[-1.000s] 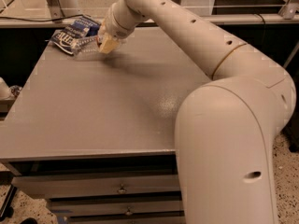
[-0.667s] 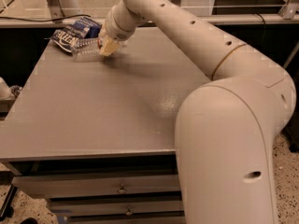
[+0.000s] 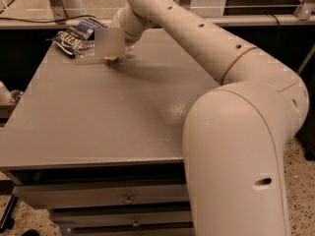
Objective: Move water bottle near blue chip bag
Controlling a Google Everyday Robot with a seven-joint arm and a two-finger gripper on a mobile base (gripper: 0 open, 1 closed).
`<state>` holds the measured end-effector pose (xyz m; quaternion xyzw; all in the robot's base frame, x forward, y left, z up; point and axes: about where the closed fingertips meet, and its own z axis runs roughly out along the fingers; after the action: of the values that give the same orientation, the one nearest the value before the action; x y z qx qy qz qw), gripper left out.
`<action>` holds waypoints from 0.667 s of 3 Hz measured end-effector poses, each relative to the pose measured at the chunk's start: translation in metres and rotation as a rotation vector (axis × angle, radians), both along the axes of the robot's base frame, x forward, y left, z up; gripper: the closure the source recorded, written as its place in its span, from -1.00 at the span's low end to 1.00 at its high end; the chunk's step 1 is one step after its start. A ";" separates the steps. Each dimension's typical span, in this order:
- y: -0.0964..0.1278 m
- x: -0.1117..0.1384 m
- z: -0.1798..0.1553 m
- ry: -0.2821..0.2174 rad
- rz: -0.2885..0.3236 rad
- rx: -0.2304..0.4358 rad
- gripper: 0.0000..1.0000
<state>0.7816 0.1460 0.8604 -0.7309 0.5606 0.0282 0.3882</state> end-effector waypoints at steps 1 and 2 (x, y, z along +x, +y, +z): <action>0.000 -0.003 -0.001 0.009 0.003 -0.001 -1.00; 0.000 -0.003 -0.001 0.009 0.003 -0.001 -1.00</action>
Offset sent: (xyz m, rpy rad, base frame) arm -0.0073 -0.0066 -0.0003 0.0016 0.0117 -0.0025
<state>0.7789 0.1458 0.8594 -0.7317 0.5614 0.0320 0.3852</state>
